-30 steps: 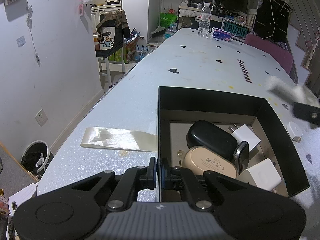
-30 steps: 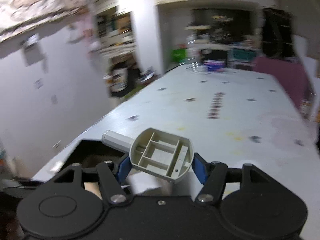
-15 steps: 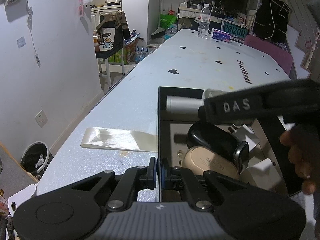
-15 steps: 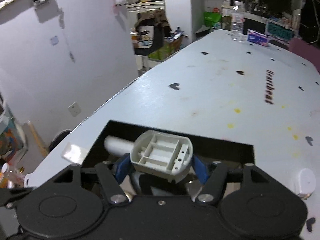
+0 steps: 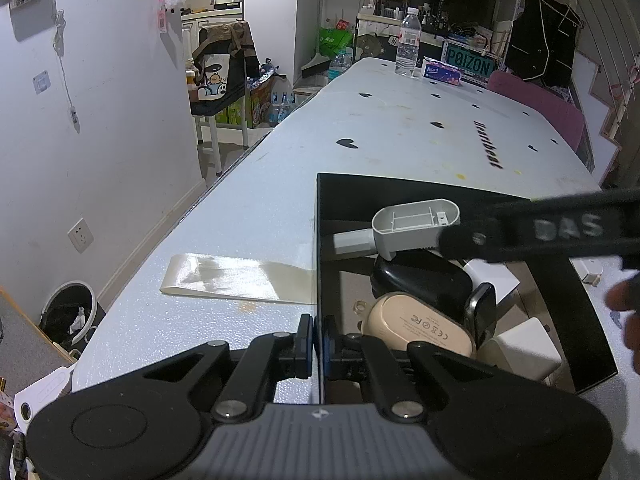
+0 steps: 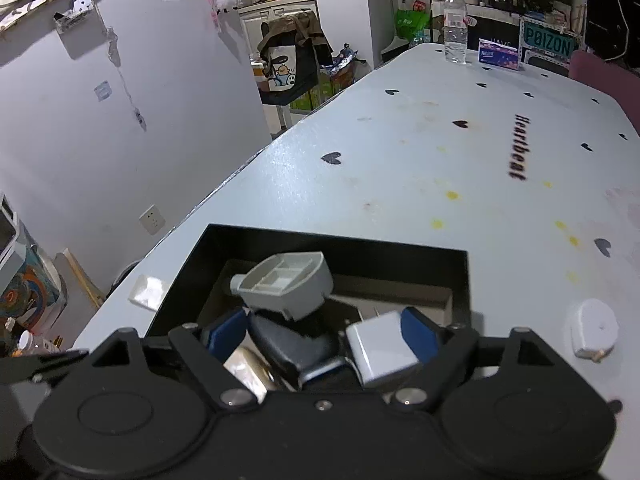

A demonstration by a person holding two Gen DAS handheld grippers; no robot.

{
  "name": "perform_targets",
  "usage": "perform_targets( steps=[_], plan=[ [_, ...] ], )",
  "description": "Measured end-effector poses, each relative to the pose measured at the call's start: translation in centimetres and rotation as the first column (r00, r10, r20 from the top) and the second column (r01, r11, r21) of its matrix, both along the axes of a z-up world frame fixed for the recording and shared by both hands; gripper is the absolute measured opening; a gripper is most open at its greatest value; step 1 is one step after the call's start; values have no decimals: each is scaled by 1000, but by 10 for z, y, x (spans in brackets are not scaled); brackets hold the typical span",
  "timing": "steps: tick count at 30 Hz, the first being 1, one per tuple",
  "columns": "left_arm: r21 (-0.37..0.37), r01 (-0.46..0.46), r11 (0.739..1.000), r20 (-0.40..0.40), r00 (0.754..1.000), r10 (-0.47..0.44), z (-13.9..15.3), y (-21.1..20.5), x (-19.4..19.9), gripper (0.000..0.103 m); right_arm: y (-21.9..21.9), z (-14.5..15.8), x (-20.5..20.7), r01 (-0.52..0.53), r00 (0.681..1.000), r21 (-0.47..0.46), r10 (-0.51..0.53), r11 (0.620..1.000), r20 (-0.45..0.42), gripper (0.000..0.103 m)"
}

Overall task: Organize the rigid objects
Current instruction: 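Carry the grey battery-holder part into the box and open the right gripper, then move the right gripper to the white round tape measure and grasp it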

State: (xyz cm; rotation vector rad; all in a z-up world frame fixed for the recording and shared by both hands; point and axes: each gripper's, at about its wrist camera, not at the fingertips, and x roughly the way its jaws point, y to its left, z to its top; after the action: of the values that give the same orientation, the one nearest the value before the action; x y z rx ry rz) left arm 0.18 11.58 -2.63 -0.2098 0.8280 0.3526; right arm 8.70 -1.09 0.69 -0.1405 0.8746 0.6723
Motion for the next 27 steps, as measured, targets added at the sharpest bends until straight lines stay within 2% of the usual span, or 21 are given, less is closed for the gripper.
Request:
perform_targets(
  steps=[8,21,23,25,27],
  plan=[
    [0,0,1000,0,1000,0,0,0,0,4,-28,16,-17,26,999,-27,-25,999,28,89],
    [0,0,1000,0,1000,0,0,0,0,4,-56,20,-38,70,996,-53,-67,996,54,93],
    [0,0,1000,0,1000,0,0,0,0,4,-65,20,-39,95,994,-44,-92,995,54,94],
    [0,0,1000,0,1000,0,0,0,0,4,-75,20,-39,115,992,-28,-113,993,57,103],
    [0,0,1000,0,1000,0,0,0,0,4,-84,19,-37,129,990,-30,-127,991,58,103]
  ],
)
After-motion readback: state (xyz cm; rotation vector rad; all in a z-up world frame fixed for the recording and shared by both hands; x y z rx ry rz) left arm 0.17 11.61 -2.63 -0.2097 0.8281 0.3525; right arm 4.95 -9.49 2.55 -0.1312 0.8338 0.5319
